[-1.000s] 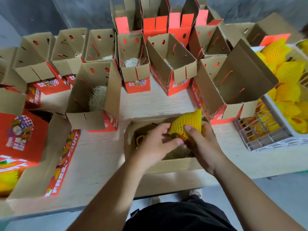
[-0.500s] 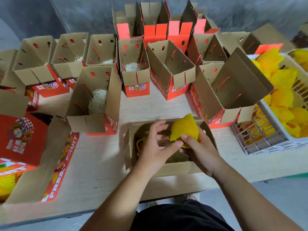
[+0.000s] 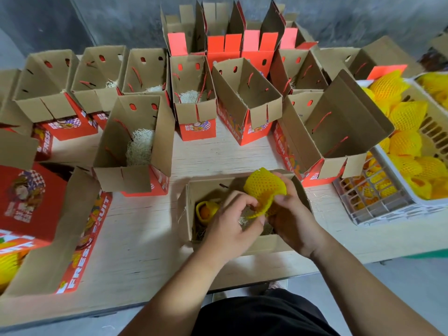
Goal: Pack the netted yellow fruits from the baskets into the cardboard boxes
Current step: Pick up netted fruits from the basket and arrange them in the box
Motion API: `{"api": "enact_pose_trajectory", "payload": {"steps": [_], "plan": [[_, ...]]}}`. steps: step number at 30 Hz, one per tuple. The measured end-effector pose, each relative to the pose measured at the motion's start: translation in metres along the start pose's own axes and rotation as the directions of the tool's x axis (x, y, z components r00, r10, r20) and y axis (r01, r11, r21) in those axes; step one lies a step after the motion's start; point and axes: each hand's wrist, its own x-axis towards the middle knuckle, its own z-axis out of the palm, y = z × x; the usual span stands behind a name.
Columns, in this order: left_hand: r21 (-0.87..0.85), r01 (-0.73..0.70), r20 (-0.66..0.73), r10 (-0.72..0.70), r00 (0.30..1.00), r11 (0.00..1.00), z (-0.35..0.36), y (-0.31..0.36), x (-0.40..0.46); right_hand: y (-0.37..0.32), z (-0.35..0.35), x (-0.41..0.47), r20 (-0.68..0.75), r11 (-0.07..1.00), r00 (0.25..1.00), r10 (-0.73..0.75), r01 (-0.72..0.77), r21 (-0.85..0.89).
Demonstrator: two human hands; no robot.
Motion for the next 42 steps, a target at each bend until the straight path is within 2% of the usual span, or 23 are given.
{"api": "enact_pose_trajectory", "payload": {"steps": [2, 4, 6, 8, 9, 11, 13, 14, 16, 19, 21, 23, 26, 28, 30, 32, 34, 35, 36, 39, 42], "plan": [[0.013, -0.006, 0.106, 0.005, 0.994, 1.0, -0.008, 0.002, 0.002, -0.004, -0.001, 0.001, -0.028, 0.992, 0.999, 0.03, -0.027, 0.127], [0.047, 0.031, 0.121, -0.036, 0.992, 0.998, -0.018, 0.002, 0.006, -0.006, -0.001, 0.004, -0.123, 0.996, 0.991, 0.047, -0.037, 0.083], [0.072, 0.181, 0.034, -0.183, 0.982, 0.981, -0.029, -0.001, 0.013, -0.007, 0.0, 0.008, -0.228, 0.991, 0.973, 0.037, -0.066, -0.118], [0.178, 0.353, -0.04, -0.351, 0.935, 0.919, -0.041, -0.011, 0.023, -0.009, 0.0, 0.014, -0.284, 0.88, 0.959, -0.01, -0.127, -0.458], [0.279, 0.411, -0.014, -0.425, 0.905, 0.868, -0.045, -0.016, 0.028, -0.01, 0.001, 0.017, -0.261, 0.778, 0.965, -0.023, -0.147, -0.611], [0.521, 0.406, 0.163, -0.555, 0.816, 0.751, -0.045, -0.024, 0.038, -0.013, 0.006, 0.026, -0.11, 0.571, 0.994, -0.004, -0.088, -0.816], [0.71, 0.313, 0.297, -0.672, 0.679, 0.631, -0.039, -0.026, 0.047, -0.008, 0.011, 0.039, 0.12, 0.326, 0.99, 0.074, 0.089, -0.941], [0.779, 0.257, 0.319, -0.714, 0.623, 0.572, -0.035, -0.025, 0.049, -0.002, 0.013, 0.046, 0.221, 0.145, 0.965, 0.139, 0.201, -0.969], [0.871, 0.15, 0.321, -0.774, 0.546, 0.467, -0.027, -0.027, 0.051, 0.013, 0.015, 0.062, 0.318, -0.209, 0.903, 0.29, 0.384, -0.899], [0.916, 0.072, 0.32, -0.83, 0.457, 0.394, -0.017, -0.031, 0.051, 0.033, 0.012, 0.084, 0.348, -0.56, 0.842, 0.411, 0.535, -0.632], [0.934, -0.005, 0.326, -0.85, 0.414, 0.356, -0.014, -0.03, 0.05, 0.041, 0.007, 0.093, 0.384, -0.701, 0.823, 0.419, 0.562, -0.44], [0.951, -0.054, 0.296, -0.842, 0.45, 0.306, -0.015, -0.028, 0.047, 0.049, 0.003, 0.099, 0.361, -0.761, 0.841, 0.402, 0.527, -0.379], [0.945, -0.065, 0.298, -0.756, 0.582, 0.322, -0.02, -0.028, 0.045, 0.056, 0.01, 0.104, 0.248, -0.796, 0.88, 0.406, 0.474, -0.376], [0.925, -0.012, 0.296, -0.698, 0.653, 0.38, -0.024, -0.026, 0.045, 0.051, 0.014, 0.098, 0.156, -0.722, 0.91, 0.383, 0.4, -0.564], [0.864, 0.1, 0.287, -0.647, 0.707, 0.493, -0.028, -0.02, 0.047, 0.034, 0.012, 0.083, 0.081, -0.541, 0.938, 0.336, 0.263, -0.799], [0.77, 0.192, 0.29, -0.601, 0.745, 0.609, -0.026, -0.008, 0.049, 0.015, 0.005, 0.064, 0.099, -0.315, 0.975, 0.2, 0.16, -0.935], [0.664, 0.257, 0.284, -0.554, 0.782, 0.703, -0.016, 0.009, 0.052, 0.0, 0.0, 0.042, 0.085, -0.063, 0.996, -0.031, 0.083, -0.995], [0.613, 0.272, 0.274, -0.523, 0.807, 0.742, -0.008, 0.017, 0.054, -0.006, -0.003, 0.031, 0.075, 0.03, 0.986, -0.148, 0.08, -0.996], [0.566, 0.274, 0.263, -0.485, 0.834, 0.778, 0.002, 0.027, 0.058, -0.012, -0.006, 0.023, 0.069, 0.08, 0.97, -0.233, 0.09, -0.993], [0.463, 0.233, 0.224, -0.367, 0.903, 0.855, 0.034, 0.055, 0.072, -0.033, -0.021, 0.008, 0.077, 0.103, 0.932, -0.355, 0.12, -0.987], [0.359, 0.213, 0.2, -0.298, 0.933, 0.909, 0.068, 0.076, 0.09, -0.063, -0.05, 0.0, 0.038, 0.129, 0.888, -0.458, 0.109, -0.986]]}}
